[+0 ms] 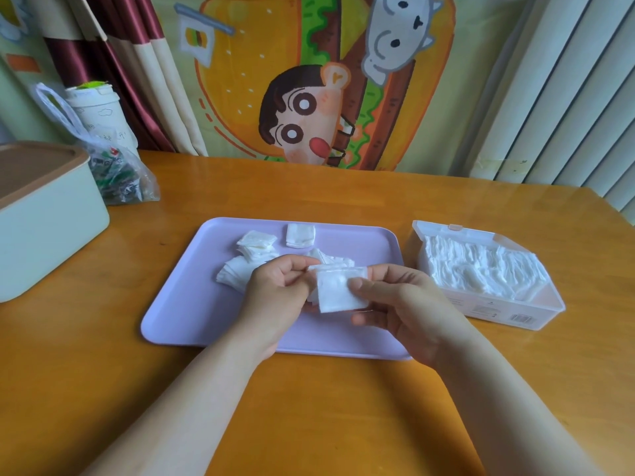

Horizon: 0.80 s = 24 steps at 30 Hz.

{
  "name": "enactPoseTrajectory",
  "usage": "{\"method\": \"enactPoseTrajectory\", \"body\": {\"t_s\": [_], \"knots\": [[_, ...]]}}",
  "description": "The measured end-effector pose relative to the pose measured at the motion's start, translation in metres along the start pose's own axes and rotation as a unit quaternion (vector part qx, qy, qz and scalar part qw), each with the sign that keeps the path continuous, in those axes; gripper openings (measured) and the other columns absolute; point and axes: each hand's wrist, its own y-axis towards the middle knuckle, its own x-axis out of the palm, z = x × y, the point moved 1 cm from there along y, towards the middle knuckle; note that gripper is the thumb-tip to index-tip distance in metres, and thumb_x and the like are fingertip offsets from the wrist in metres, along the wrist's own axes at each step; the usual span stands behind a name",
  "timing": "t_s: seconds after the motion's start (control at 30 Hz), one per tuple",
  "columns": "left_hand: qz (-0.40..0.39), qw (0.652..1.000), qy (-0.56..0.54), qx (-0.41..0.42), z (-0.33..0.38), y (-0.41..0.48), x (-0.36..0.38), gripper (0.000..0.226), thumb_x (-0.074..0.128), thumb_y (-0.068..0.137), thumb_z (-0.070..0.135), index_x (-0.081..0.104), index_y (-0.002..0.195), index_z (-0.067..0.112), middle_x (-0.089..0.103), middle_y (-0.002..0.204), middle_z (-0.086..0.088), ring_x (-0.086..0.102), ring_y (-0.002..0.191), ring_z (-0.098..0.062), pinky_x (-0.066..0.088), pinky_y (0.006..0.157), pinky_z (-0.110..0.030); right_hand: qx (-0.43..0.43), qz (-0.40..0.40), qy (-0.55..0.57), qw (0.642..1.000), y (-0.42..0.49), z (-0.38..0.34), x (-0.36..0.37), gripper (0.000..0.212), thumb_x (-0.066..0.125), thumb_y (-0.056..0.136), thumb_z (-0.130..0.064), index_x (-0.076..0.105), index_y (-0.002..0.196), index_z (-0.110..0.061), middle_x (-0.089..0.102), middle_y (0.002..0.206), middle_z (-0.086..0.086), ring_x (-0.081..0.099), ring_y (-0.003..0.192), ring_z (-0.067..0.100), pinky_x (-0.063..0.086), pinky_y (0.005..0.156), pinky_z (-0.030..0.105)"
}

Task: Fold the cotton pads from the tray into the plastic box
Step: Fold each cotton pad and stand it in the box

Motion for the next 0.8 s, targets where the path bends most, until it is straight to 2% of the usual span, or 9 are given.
{"method": "enactPoseTrajectory", "body": {"t_s": [0.13, 0.3, 0.43, 0.5, 0.63, 0.73, 0.8], "knots": [[-0.029, 1.000, -0.002, 0.006, 0.0001, -0.0003, -0.0012, 0.022, 0.059, 0.102, 0.001, 0.071, 0.114, 0.015, 0.082, 0.096, -0.004, 0.072, 0.076, -0.012, 0.056, 0.065, -0.021, -0.014, 0.048, -0.014, 0.999, 0.0009, 0.0062, 0.0029, 0.006, 0.079, 0.088, -0.001, 0.074, 0.090, 0.000, 0.076, 0.096, 0.024, 0.075, 0.088, 0.031, 0.064, 0.073, 0.036], [-0.065, 0.998, -0.002, 0.006, 0.0007, -0.0011, -0.0006, 0.029, 0.057, 0.100, -0.004, 0.069, 0.118, 0.016, 0.081, 0.100, -0.006, 0.073, 0.083, -0.015, 0.057, 0.070, -0.024, -0.012, 0.064, -0.004, 0.998, 0.0006, 0.0083, 0.0048, 0.009, 0.081, 0.087, -0.001, 0.072, 0.086, -0.003, 0.076, 0.088, 0.017, 0.073, 0.079, 0.026, 0.063, 0.066, 0.033], [-0.060, 0.998, -0.002, 0.015, -0.0001, 0.0008, -0.0026, 0.022, 0.057, 0.100, -0.004, 0.064, 0.107, 0.016, 0.080, 0.097, -0.016, 0.072, 0.083, -0.021, 0.061, 0.073, -0.037, -0.009, 0.069, 0.025, 0.997, 0.0026, 0.0087, 0.0055, 0.013, 0.079, 0.087, 0.000, 0.071, 0.079, -0.007, 0.073, 0.086, 0.016, 0.070, 0.077, 0.026, 0.062, 0.065, 0.035], [-0.065, 0.998, -0.008, 0.015, -0.0003, 0.0013, -0.0027, 0.020, 0.058, 0.099, -0.004, 0.061, 0.100, 0.015, 0.079, 0.096, -0.019, 0.072, 0.080, -0.021, 0.061, 0.072, -0.037, -0.003, 0.065, 0.028, 0.998, 0.0031, 0.0094, 0.0053, 0.014, 0.080, 0.087, 0.000, 0.072, 0.079, -0.008, 0.072, 0.087, 0.017, 0.069, 0.080, 0.028, 0.063, 0.066, 0.037], [-0.065, 0.998, -0.006, 0.013, -0.0005, -0.0001, -0.0022, 0.013, 0.063, 0.099, 0.000, 0.070, 0.102, 0.010, 0.077, 0.087, -0.009, 0.069, 0.076, -0.016, 0.059, 0.070, -0.030, 0.001, 0.063, 0.023, 0.998, 0.0035, 0.0098, 0.0037, 0.014, 0.082, 0.085, -0.002, 0.073, 0.077, -0.009, 0.070, 0.089, 0.018, 0.067, 0.083, 0.030, 0.063, 0.067, 0.037], [-0.057, 0.998, -0.019, 0.001, -0.0008, 0.0006, -0.0042, 0.017, 0.060, 0.101, 0.004, 0.075, 0.105, 0.011, 0.078, 0.094, -0.012, 0.071, 0.085, -0.023, 0.062, 0.078, -0.038, 0.004, 0.059, 0.024, 0.998, 0.0032, 0.0092, 0.0034, 0.013, 0.082, 0.084, -0.002, 0.072, 0.079, -0.008, 0.070, 0.091, 0.019, 0.068, 0.081, 0.029, 0.063, 0.066, 0.036], [-0.065, 0.997, -0.050, -0.011, 0.0004, 0.0005, -0.0052, 0.016, 0.064, 0.100, 0.019, 0.077, 0.105, 0.012, 0.079, 0.104, -0.014, 0.075, 0.092, -0.029, 0.061, 0.085, -0.045, 0.006, 0.056, 0.028, 0.998, 0.0034, 0.0087, 0.0033, 0.012, 0.082, 0.084, -0.003, 0.072, 0.080, -0.007, 0.070, 0.092, 0.019, 0.069, 0.080, 0.027, 0.063, 0.065, 0.035]]}}
